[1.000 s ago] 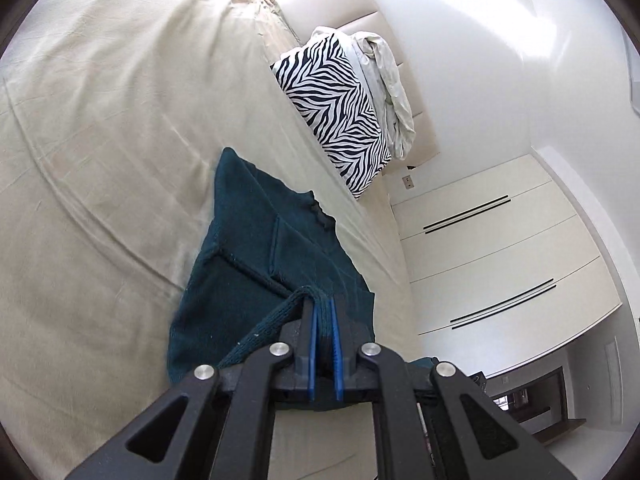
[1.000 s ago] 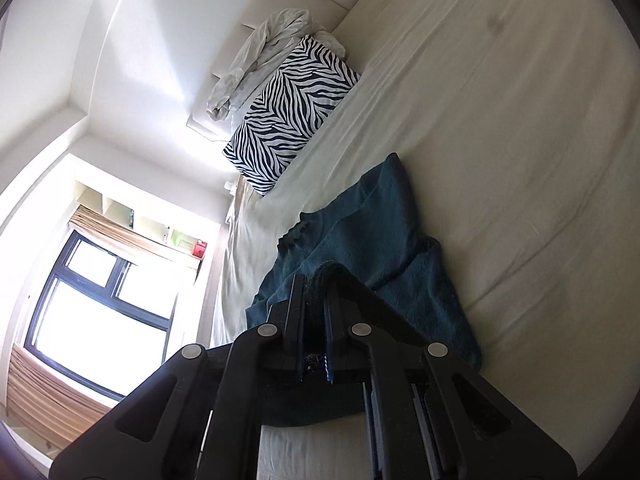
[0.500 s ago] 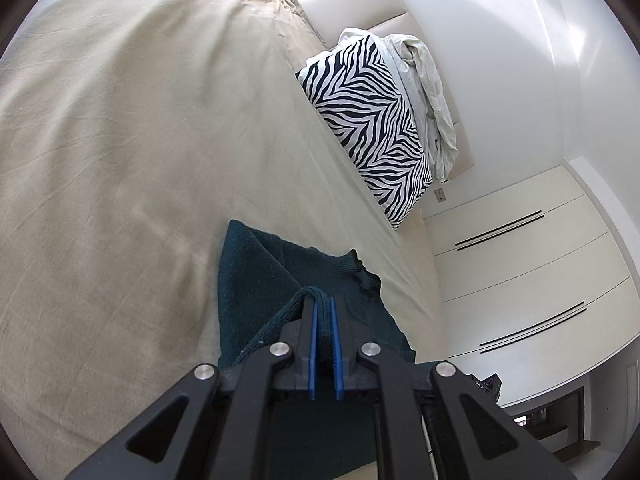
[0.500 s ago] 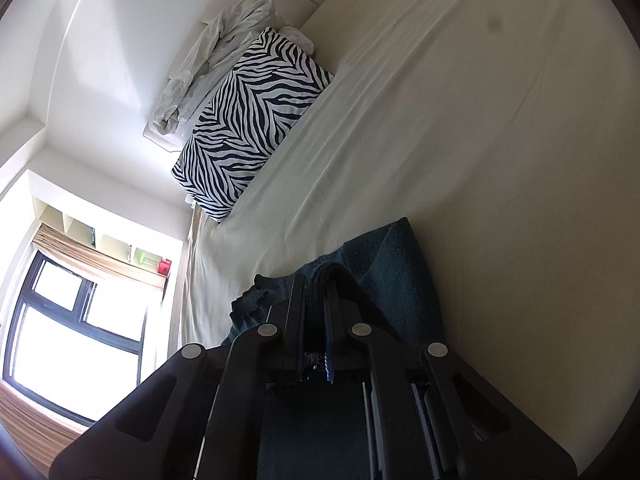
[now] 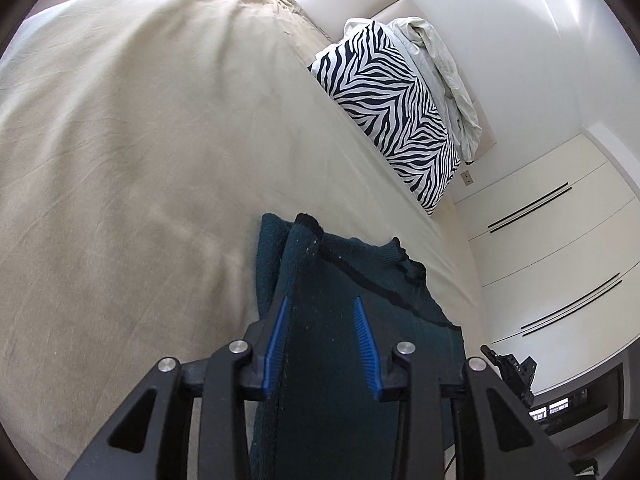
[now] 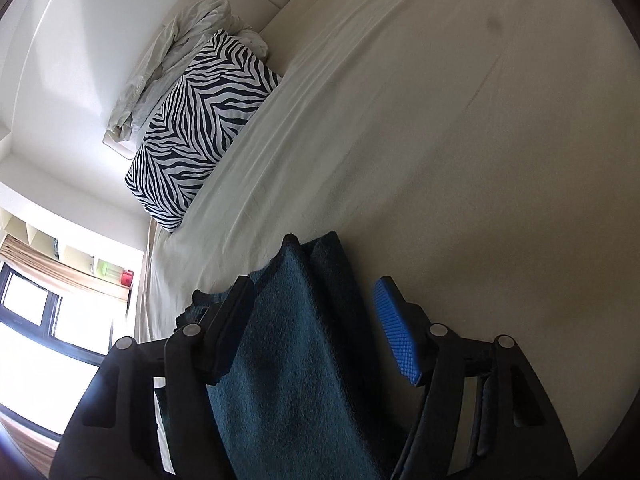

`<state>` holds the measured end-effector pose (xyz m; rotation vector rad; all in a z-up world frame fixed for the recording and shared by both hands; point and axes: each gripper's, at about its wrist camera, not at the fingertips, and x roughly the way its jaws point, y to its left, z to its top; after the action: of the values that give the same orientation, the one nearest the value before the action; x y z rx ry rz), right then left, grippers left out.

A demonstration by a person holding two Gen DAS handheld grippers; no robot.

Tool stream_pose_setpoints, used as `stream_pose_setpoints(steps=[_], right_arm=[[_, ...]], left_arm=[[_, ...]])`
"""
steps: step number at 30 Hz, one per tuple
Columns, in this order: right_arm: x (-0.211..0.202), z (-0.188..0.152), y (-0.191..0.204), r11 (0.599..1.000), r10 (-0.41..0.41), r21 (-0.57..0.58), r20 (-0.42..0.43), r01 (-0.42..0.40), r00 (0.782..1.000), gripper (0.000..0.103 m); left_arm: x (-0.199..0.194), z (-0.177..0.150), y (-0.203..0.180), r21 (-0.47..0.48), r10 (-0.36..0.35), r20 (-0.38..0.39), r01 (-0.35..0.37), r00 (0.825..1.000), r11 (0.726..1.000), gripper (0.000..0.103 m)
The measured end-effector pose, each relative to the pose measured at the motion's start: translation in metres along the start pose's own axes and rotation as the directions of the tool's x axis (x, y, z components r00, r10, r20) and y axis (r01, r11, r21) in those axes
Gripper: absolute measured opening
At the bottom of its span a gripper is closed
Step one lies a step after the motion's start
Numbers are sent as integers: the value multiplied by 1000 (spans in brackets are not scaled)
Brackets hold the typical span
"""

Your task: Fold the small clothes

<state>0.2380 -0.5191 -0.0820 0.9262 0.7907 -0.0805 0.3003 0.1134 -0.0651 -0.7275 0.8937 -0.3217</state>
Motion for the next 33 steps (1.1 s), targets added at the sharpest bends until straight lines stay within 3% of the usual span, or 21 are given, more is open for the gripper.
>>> stream_pose_setpoints(steps=[4, 8, 11, 15, 17, 19, 22, 24, 25, 33], right_arm=[[-19, -29, 11, 986, -48, -162, -37, 41, 998, 62], [-33, -64, 24, 944, -109, -320, -52, 86, 993, 61], [-45, -86, 21, 921, -127, -376, -56, 97, 990, 60], [-55, -103, 13, 908, -159, -401, -60, 122, 985, 50], [-56, -105, 5, 910, -172, -393, -66, 133, 983, 42], [-59, -109, 1, 905, -189, -397, -58, 151, 980, 37], [-62, -115, -4, 901, -201, -402, -47, 166, 978, 28], [-62, -118, -6, 894, -217, -410, -45, 179, 975, 13], [-63, -119, -7, 893, -225, -410, -45, 187, 973, 11], [-71, -121, -14, 905, -226, -377, -42, 194, 973, 5]], left_arm=[[-15, -30, -10, 82, 55, 11, -55, 998, 995, 49], [-19, -58, -14, 142, 107, -10, -105, 994, 984, 52], [-21, -75, -13, 164, 134, -20, -129, 991, 978, 52], [-19, -84, -12, 191, 165, -21, -158, 986, 969, 51], [-18, -87, -11, 199, 177, -23, -169, 984, 965, 46], [-19, -90, -9, 210, 193, -25, -184, 981, 960, 34], [-18, -92, -4, 211, 208, -32, -197, 978, 957, 23], [-17, -92, -3, 216, 212, -37, -199, 977, 956, 21], [-17, -92, -4, 223, 218, -39, -204, 975, 953, 20], [-15, -91, -6, 253, 234, -50, -215, 971, 943, 15]])
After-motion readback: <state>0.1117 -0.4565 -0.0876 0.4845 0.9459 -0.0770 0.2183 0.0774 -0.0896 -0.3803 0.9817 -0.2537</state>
